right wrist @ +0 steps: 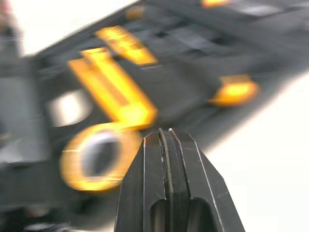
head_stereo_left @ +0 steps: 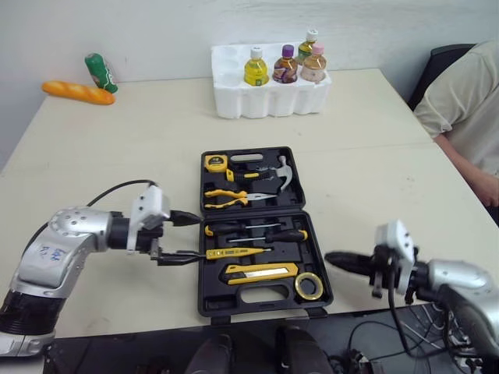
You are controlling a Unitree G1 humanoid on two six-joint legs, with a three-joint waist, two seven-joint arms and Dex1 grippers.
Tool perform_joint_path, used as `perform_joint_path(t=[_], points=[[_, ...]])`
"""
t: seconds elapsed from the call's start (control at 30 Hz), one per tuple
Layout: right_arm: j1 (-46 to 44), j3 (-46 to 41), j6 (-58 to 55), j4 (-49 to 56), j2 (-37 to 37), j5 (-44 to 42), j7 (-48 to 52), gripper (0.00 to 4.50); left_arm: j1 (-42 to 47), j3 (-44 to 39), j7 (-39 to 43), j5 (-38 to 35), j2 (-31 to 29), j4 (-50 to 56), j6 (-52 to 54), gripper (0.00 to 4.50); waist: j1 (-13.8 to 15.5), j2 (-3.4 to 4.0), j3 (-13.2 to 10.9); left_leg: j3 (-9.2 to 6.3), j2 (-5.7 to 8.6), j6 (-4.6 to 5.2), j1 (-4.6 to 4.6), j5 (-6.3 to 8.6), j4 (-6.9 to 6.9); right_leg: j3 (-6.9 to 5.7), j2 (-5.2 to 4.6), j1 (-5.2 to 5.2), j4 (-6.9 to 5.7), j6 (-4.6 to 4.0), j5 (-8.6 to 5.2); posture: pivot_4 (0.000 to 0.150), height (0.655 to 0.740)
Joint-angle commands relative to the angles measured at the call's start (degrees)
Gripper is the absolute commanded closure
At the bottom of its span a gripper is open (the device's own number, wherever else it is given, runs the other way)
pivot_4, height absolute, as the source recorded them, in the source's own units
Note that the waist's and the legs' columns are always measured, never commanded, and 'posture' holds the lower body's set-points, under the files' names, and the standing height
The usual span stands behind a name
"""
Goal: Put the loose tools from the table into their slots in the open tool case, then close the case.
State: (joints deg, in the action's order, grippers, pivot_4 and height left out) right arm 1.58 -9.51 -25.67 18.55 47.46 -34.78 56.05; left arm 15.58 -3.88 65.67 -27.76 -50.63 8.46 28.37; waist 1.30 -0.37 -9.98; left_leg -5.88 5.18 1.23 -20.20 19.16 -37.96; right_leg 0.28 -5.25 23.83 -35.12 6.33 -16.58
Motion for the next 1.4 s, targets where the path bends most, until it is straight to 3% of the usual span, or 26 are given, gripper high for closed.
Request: perform_joint_path(t=[0.03, 0.07, 0.33, 0.53, 0.7, 1.13, 1.4], points=[[-5.6, -0.3, -3.2, -5.0, 0.2, 5.9, -8.4, 4.5, -1.7, -5.2, -2.3, 2.1, -1.1, -4.3, -3.8, 0.62, 0.1, 0.01, 0.0, 0.0, -0.02, -0.01, 0.0, 0.0, 0.02, -0.01, 0.0, 0.01, 0.0, -0.02, -0.01, 0.15, 0.7374], [-7.9, 0.4, -4.8, -7.3, -0.1, 7.7, -11.1, 4.5, -1.9, -5.5, -2.7, 2.8, -1.0, -5.5, -4.6, 0.87, 0.1, 0.03, 0.0, 0.0, -0.01, -0.02, -0.01, -0.01, 0.03, -0.01, 0.0, 0.03, -0.01, -0.02, -0.01, 0.15, 0.7374], [-20.5, 9.4, -5.4, -13.7, -4.5, 14.1, -11.4, 4.5, 2.2, -0.4, -6.1, 9.1, 3.1, -12.3, -9.0, 4.47, 0.1, 0.09, -0.1, 0.02, 0.07, -0.02, -0.18, -0.02, 0.02, -0.02, -0.05, 0.2, -0.02, -0.01, 0.0, 0.15, 0.7374], [-28.4, 16.6, -5.5, -16.4, -9.3, 18.5, -11.0, 4.5, 6.6, 3.7, -10.0, 12.8, 9.0, -15.2, -9.9, 4.47, -0.1, 0.08, 0.0, 0.1, 0.09, -0.03, -0.25, -0.03, -0.02, 0.04, -0.04, 0.37, -0.18, 0.01, 0.01, 0.15, 0.7374], [-31.5, 17.8, -7.0, -16.4, -12.3, 19.1, -11.3, 4.5, 8.5, 5.4, -11.6, 14.0, 11.9, -15.9, -9.3, 4.47, -0.6, 0.08, 0.0, 0.15, 0.1, -0.14, -1.02, -0.18, -0.23, 0.06, -0.03, 1.22, -0.69, 0.01, 0.01, 0.15, 0.7374], [-32.2, 17.1, -8.8, -15.2, -13.0, 21.3, -10.3, 4.5, 13.9, 7.8, -13.2, 15.9, 18.2, -16.6, -7.7, 4.47, 0.1, 0.08, 0.0, 0.19, 0.2, -0.23, -1.13, -0.37, -0.26, 0.06, -0.09, 1.45, -0.79, -0.02, 0.0, 0.15, 0.7374], [-31.3, 16.4, -8.7, -14.4, -12.5, 22.7, -10.7, 4.5, 14.7, 7.4, -13.5, 18.1, 18.9, -18.7, -8.4, 4.47, 0.1, 0.08, 0.0, 0.19, 0.22, -0.23, -1.14, -0.38, -0.25, 0.06, -0.1, 1.49, -0.83, -0.02, 0.0, 0.15, 0.7374]])
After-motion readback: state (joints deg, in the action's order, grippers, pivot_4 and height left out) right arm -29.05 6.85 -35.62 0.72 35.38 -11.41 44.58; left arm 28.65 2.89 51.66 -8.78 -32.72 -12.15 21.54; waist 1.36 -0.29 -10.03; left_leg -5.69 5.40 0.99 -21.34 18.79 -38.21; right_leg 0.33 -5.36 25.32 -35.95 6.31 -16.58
